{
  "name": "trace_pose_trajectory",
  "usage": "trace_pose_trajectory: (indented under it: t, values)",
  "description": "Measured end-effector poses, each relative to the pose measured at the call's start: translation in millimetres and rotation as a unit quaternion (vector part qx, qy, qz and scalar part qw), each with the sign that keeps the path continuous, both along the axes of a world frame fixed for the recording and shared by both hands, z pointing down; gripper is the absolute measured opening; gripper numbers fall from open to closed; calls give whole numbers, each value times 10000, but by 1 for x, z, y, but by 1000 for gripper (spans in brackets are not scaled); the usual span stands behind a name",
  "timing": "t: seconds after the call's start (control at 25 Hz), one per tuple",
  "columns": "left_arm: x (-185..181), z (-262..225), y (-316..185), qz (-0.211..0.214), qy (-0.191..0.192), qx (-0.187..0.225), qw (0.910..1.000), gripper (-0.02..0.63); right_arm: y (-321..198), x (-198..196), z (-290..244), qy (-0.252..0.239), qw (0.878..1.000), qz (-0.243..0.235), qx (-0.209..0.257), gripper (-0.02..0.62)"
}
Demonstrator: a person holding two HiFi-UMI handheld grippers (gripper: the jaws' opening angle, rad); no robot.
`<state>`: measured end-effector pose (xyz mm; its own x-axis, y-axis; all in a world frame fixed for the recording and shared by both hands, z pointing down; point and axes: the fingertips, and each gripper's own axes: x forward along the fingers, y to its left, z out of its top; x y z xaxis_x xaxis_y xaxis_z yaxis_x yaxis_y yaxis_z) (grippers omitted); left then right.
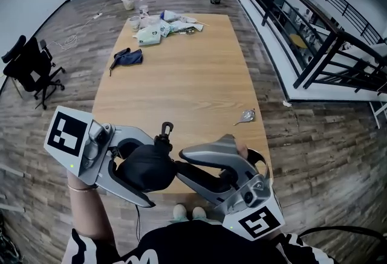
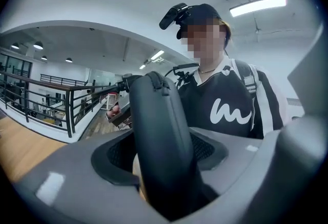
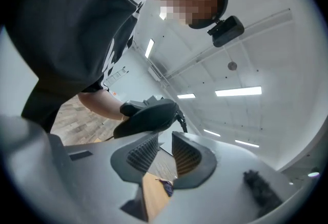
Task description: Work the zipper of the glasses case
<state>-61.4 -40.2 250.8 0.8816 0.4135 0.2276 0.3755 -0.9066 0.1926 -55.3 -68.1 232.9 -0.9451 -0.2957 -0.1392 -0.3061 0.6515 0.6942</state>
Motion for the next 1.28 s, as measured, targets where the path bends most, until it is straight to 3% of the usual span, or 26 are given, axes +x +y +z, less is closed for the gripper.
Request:
trace_pose_trajectory:
  t: [0.4,0.64,0.96,1.28]
  values:
    - [3,4,16,355,-116,-318,9988,282,9,9,-18,-279,9995,-2,141,74]
    - [2,0,19,395,112,-425,9983,281,20,3,-9,-165,9993,-329,-28,74]
    - [3,13,30,540,-393,-588,9960,276,29,6,-19,-239,9979,-604,-28,74]
    - [12,19,36,624,-518,-570,9951,270,30,11,-20,-451,9956,-772,-285,74]
